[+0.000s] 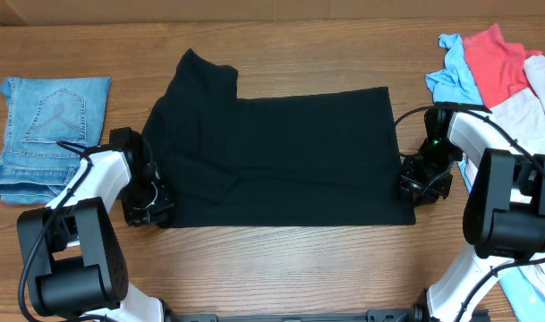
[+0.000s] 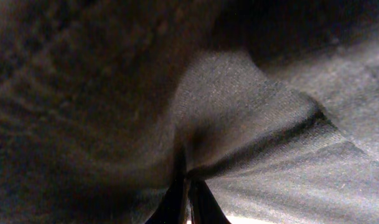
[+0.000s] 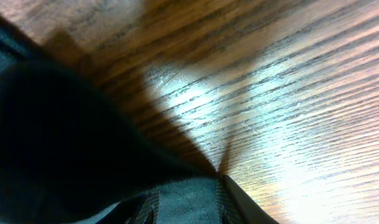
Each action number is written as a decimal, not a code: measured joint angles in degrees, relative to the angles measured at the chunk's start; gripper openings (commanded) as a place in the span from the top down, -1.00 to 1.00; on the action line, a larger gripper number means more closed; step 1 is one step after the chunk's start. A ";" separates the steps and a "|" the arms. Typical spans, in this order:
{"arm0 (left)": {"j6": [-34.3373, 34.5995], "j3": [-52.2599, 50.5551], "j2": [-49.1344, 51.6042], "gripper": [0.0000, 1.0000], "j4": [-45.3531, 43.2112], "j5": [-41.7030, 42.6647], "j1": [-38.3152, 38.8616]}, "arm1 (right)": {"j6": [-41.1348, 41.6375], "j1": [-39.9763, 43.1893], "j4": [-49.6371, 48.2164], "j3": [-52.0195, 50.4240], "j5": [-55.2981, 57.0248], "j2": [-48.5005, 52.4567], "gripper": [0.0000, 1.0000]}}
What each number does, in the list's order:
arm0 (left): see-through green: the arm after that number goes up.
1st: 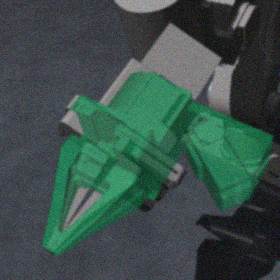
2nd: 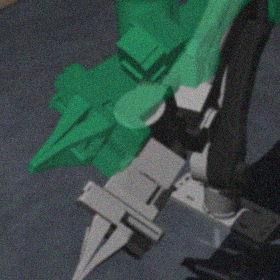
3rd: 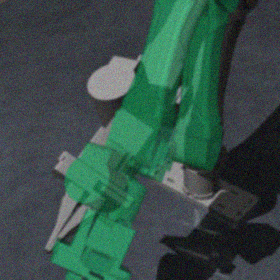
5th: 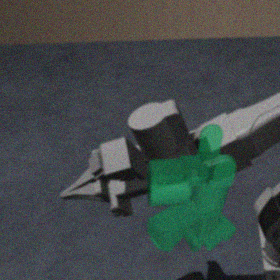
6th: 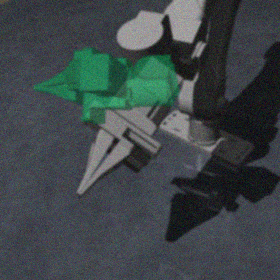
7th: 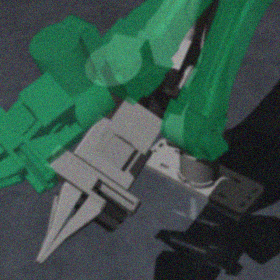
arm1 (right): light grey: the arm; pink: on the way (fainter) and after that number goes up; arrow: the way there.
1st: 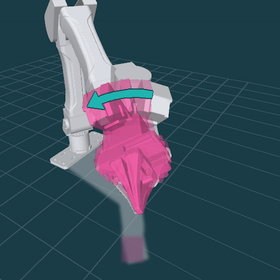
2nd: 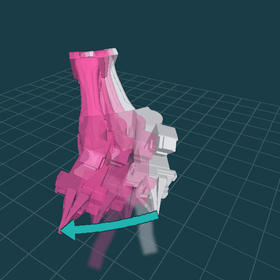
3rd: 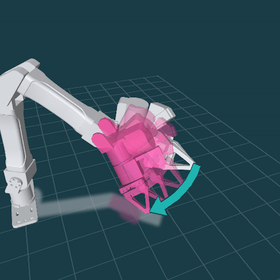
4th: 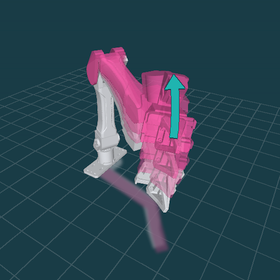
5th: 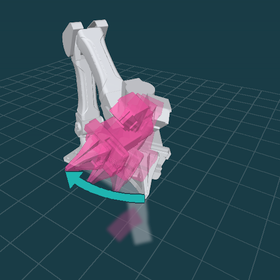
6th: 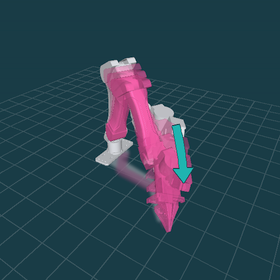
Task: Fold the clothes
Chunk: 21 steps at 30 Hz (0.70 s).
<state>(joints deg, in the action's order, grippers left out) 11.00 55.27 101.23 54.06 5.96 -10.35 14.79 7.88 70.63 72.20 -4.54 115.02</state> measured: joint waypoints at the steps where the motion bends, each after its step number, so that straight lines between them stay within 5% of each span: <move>1: 0.00 -0.02 -0.09 0.92 0.00 0.11 -0.07 | 0.04 0.00 -0.20 -0.11 0.00 -0.13 0.33; 6: -0.44 -1.99 -5.05 0.90 -0.28 -0.35 -0.61 | 0.20 0.09 -1.77 -0.15 2.03 -7.15 0.27; 7: -0.46 -2.03 -6.27 0.50 -0.28 -0.35 -0.70 | 0.20 0.11 -1.95 0.26 2.12 -8.76 0.13; 8: -0.46 -2.05 -11.54 -0.15 -1.16 -0.28 -0.81 | 0.13 0.13 -2.97 1.92 2.49 -13.70 0.04; 9: -0.74 -1.99 -14.62 -0.43 -2.08 0.02 -0.81 | 0.35 0.20 -4.04 2.78 2.58 -16.00 -0.01; 14: -0.68 -0.04 -28.09 -0.51 -14.21 6.19 -1.01 | -3.76 0.28 -11.15 6.03 1.05 -25.68 -0.06; 21: -0.76 13.57 -18.47 -0.56 -14.51 11.10 -0.35 | -6.45 0.28 -10.88 6.01 -1.60 -24.96 -0.06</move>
<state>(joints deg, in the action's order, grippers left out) 10.24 68.84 82.76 39.55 17.06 -10.70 8.34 8.16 59.75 78.22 -6.13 90.06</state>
